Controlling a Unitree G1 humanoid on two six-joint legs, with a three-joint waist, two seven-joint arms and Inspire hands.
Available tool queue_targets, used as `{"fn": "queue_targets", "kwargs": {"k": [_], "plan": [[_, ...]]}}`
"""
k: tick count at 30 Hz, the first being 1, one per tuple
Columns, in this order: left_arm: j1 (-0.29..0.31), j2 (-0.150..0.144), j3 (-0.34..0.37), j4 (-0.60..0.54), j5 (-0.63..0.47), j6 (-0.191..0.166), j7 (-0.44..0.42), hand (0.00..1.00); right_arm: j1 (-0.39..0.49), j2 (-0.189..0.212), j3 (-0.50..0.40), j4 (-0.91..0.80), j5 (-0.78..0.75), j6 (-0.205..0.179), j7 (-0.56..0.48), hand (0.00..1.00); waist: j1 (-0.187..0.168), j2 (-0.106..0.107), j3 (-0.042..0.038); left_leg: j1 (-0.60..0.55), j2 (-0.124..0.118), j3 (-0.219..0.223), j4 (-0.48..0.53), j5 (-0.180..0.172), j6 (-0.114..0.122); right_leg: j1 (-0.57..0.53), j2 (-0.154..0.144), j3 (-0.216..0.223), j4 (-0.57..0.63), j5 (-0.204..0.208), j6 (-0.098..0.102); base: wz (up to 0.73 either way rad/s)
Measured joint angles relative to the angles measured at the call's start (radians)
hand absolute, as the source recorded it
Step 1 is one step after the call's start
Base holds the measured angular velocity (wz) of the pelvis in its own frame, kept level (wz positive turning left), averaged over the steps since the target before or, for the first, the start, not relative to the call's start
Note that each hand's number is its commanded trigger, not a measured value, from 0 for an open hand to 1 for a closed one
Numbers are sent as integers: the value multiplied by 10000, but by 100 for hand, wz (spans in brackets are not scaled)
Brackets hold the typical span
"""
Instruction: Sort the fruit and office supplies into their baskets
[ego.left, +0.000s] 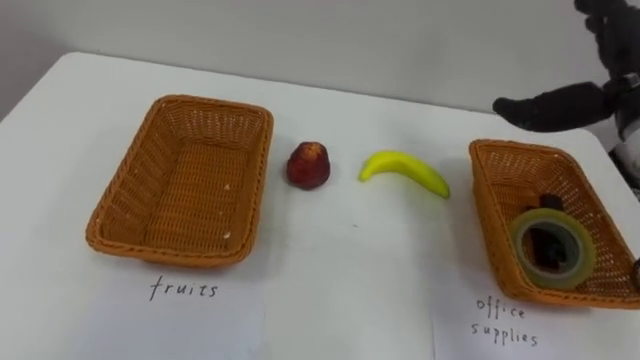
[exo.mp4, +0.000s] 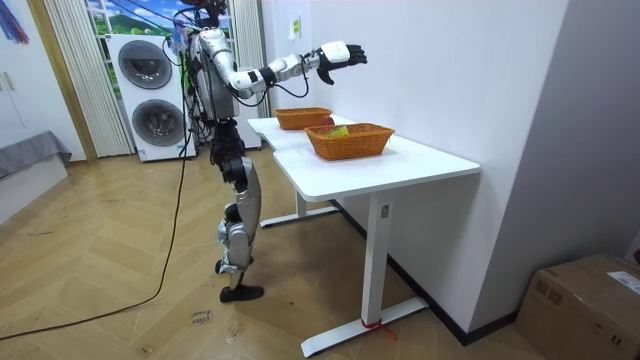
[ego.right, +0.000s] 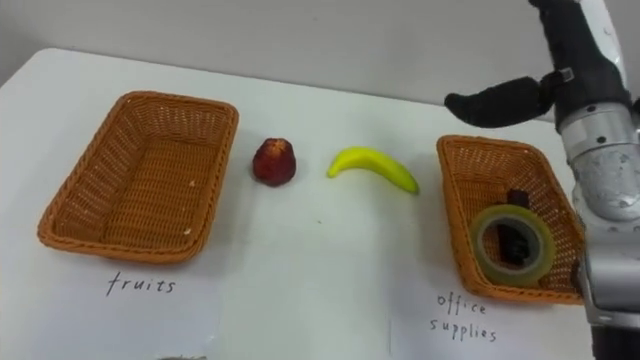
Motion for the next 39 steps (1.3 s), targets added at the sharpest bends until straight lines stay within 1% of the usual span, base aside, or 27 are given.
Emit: {"fn": "queue_targets", "kwargs": {"k": [2, 3, 5, 6, 9, 11, 14, 16, 17, 19, 20, 21, 23, 25, 27, 29, 35, 39], "plan": [[1, 54, -153, 11, -8, -2, -25, 0, -101, 0, 160, 347, 270, -3, 0, 0, 57, -30, 8, -95, -7, -140, 31, -4, 0, -3, -5, -136, 0, 2, -1, 26], [3, 96, -243, 14, -9, -5, -46, 0, -101, 0, 221, 465, 407, -3, 2, 0, 126, -40, 8, -201, -8, -240, 47, -5, -2, -26, -10, -251, 0, 2, -2, 23], [32, 141, -291, 26, -9, -5, -87, 0, -101, -1, 332, 666, 742, -2, 1, 0, 322, -26, 16, -227, 1, -273, 50, -2, -8, -47, 5, -272, 0, 5, -7, 12], [83, 185, -315, 27, -11, -4, -159, 0, -101, -4, 469, 786, 970, -3, -1, 0, 372, -11, 14, -286, -2, -353, 83, 1, -12, -58, -2, -370, 1, 6, -8, 13], [83, 330, -439, 30, -7, -16, -244, 0, -105, -4, 664, 1206, 1608, -9, 0, 0, 474, -9, 13, -573, -8, -494, 273, 2, -16, -176, -16, -537, 2, 17, -27, 18], [83, 366, -438, -12, 1, -20, -249, 0, -117, -4, 701, 1464, 1729, -21, -12, 0, 537, -2, 17, -737, -24, -568, 387, 2, -15, -239, -34, -625, 4, 19, -30, 12], [131, 395, -435, -152, -4, -9, -252, 0, -525, -4, 999, 2413, 2135, -43, -81, 0, 574, 10, 12, -838, -20, -571, 403, 5, -17, -333, -35, -639, 15, 28, -43, 4], [123, 397, -438, -197, -9, -6, -247, 0, -756, -5, 1235, 2808, 2303, -42, -248, 0, 665, 55, 8, -913, -20, -601, 414, 8, -20, -379, -37, -692, 12, 31, -46, 3], [85, 407, -441, -216, -11, 16, -242, 0, -989, -5, 1478, 3070, 2303, -41, -322, 0, 649, 60, -35, -1020, -18, -606, 417, 19, -33, -499, -34, -703, 20, 36, -54, 3], [-64, 418, -521, -328, -41, 45, -228, 0, -1378, -25, 1763, 3432, 2325, -43, -388, 0, 592, 77, -38, -1270, -12, -695, 525, 31, -48, -665, -23, -786, 21, 62, -91, 8], [-128, 431, -677, -404, -40, 38, -211, 0, -1570, -25, 1900, 3657, 2332, -43, -414, 0, 613, 80, -37, -1355, -11, -718, 571, 34, -51, -718, -19, -808, 22, 70, -104, 7], [-183, 433, -816, -411, -40, 24, -193, 0, -1669, -36, 2066, 3803, 2331, -43, -481, 0, 687, 97, -52, -1414, -14, -718, 588, 41, -48, -777, -21, -806, 31, 71, -104, 0], [-241, 437, -882, -411, -45, 34, -182, 0, -1769, -37, 2256, 3943, 2330, -62, -483, 0, 745, 109, -46, -1519, -18, -743, 662, 49, -49, -855, -20, -822, 30, 71, -105, 3], [-245, 519, -1153, -373, -122, 67, -140, 0, -1939, -54, 2605, 4380, 2336, -78, -498, 0, 782, 103, -48, -1556, -28, -801, 665, 59, -57, -872, -20, -856, 22, 71, -104, 9], [-261, 545, -1397, -372, -135, 71, -128, 0, -1961, -52, 2925, 4692, 2338, -78, -559, 0, 810, 74, -39, -1576, -42, -883, 661, 68, -65, -886, -21, -929, 4, 71, -104, 10], [-290, 546, -1472, -371, -137, 63, -127, 0, -1962, -50, 3053, 4815, 2364, -78, -561, 0, 827, 47, -27, -1614, -50, -960, 648, 79, -75, -909, -21, -990, 2, 71, -104, 9], [-297, 566, -1467, -250, -141, 56, 17, 0, -1955, -53, 3357, 4859, 2887, -80, -679, 0, 873, -56, -24, -1611, -47, -979, 641, 91, -87, -911, -16, -987, 0, 71, -104, 1], [-282, 704, -1452, -156, -138, 34, 36, 0, -1780, -61, 3516, 4902, 2829, -81, -664, 0, 871, -203, -15, -1610, -49, -974, 664, 93, -90, -900, -15, -996, 4, 71, -104, 0]]}}
